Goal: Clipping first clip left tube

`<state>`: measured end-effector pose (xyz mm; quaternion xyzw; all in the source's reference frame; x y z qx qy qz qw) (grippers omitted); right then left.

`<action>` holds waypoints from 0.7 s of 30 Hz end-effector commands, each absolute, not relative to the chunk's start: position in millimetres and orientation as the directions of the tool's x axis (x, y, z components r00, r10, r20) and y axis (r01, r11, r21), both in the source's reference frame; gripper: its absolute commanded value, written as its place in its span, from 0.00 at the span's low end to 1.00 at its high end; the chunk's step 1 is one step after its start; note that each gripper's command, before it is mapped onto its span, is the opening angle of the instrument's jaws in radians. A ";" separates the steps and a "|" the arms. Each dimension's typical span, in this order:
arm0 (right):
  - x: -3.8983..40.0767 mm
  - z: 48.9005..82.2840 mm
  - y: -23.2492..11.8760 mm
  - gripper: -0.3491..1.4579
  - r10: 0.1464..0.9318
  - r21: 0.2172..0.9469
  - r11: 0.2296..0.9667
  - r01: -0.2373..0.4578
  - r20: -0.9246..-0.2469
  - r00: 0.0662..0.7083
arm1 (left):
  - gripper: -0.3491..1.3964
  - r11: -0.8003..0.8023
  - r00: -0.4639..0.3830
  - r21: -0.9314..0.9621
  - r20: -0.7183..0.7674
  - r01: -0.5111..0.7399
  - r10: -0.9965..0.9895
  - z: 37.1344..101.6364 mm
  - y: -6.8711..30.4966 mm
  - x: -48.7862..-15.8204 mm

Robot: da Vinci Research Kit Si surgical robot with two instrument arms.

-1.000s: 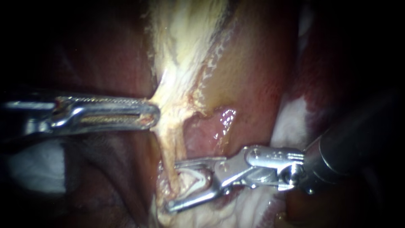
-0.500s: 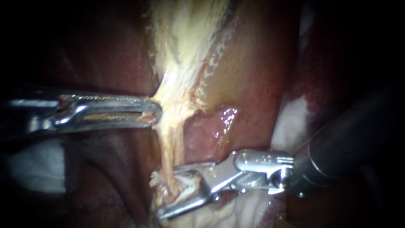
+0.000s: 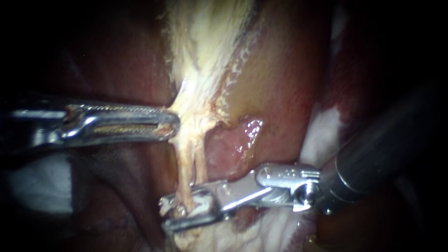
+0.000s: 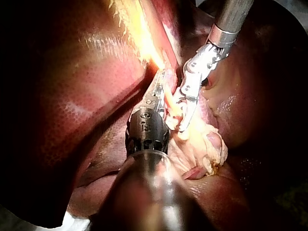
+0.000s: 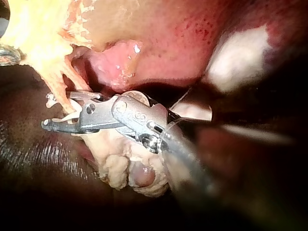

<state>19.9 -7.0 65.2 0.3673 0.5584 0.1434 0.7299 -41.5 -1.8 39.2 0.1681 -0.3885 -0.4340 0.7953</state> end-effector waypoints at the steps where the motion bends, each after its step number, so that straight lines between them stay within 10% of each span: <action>1: 19.7 65.4 -6.9 0.00 0.621 0.697 0.690 0.198 -0.709 0.334 | 0.00 0.567 0.321 0.605 0.472 0.559 -0.821 39.2 -1.8 -41.5; 21: 19.5 65.7 -6.9 0.00 0.620 0.696 0.690 0.198 -0.710 0.334 | 0.00 0.567 0.321 0.605 0.472 0.560 -0.821 39.1 -1.8 -41.5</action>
